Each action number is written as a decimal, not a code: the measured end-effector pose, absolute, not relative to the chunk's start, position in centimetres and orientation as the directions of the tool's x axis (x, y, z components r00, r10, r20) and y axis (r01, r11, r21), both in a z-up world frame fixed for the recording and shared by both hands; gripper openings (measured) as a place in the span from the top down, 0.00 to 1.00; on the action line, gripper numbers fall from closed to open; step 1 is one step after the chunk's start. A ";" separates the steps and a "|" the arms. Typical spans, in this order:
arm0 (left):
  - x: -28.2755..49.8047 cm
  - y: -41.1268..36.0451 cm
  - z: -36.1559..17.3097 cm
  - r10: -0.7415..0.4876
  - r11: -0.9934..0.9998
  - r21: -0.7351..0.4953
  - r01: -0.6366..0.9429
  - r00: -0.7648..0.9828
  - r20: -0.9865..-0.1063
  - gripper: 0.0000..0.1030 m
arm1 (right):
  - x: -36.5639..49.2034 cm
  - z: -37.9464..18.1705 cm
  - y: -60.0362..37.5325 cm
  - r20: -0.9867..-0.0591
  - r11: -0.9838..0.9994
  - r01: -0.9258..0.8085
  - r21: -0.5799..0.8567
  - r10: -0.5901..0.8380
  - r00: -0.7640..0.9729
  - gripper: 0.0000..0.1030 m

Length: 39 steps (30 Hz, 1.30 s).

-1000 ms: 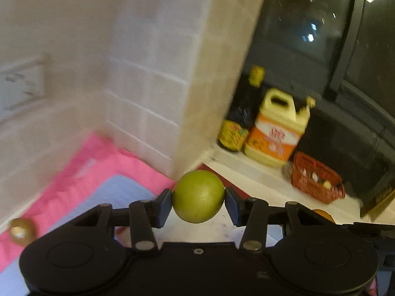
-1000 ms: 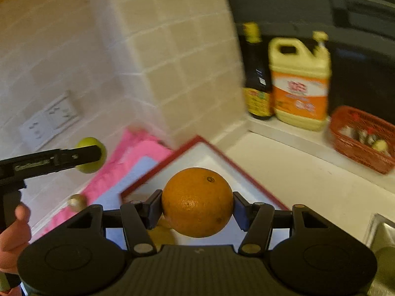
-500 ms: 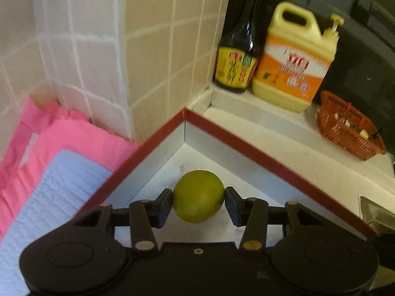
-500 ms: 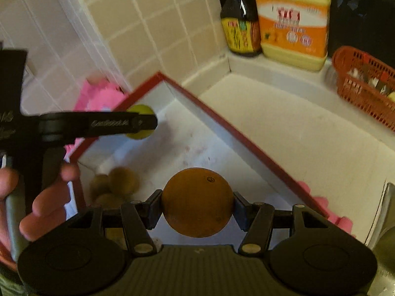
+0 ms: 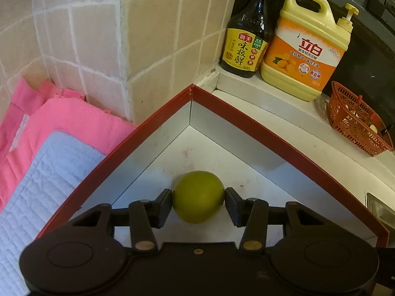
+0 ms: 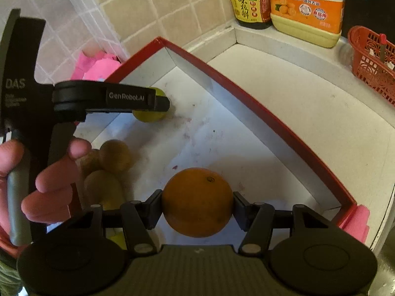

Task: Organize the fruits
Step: 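Open the left tool over the box while the right tool releases the orange, then grasp an orange on the mat with the left tool while the right tool grasps another orange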

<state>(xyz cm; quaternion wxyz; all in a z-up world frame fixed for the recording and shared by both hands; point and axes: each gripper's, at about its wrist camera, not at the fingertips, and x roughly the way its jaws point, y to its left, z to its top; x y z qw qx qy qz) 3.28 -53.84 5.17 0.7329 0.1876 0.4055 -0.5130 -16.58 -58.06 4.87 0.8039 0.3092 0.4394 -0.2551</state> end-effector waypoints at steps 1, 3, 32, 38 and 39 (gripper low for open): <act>3.3 -53.7 5.2 -0.597 0.406 -0.140 0.903 0.146 -0.789 0.45 | -16.6 4.8 -58.0 -0.865 0.678 0.682 0.275 -0.135 0.483 0.41; 3.4 -53.3 5.3 -0.590 0.410 -0.147 0.900 0.139 -0.795 0.42 | -16.6 4.8 -58.0 -0.864 0.670 0.685 0.285 -0.129 0.486 0.40; 4.2 -18.5 20.0 -0.601 0.754 -0.145 0.640 0.585 -0.545 0.25 | -15.0 16.5 -47.0 -0.721 0.816 0.453 0.360 -0.065 0.690 0.20; 4.1 -8.2 21.0 -0.474 0.865 -0.122 0.487 0.711 -0.520 0.24 | -11.7 16.3 -42.7 -0.714 0.843 0.363 0.397 0.035 0.700 0.19; 4.1 -6.7 21.0 -0.453 0.879 -0.121 0.462 0.725 -0.518 0.24 | -11.2 16.3 -42.0 -0.713 0.846 0.349 0.404 0.052 0.699 0.19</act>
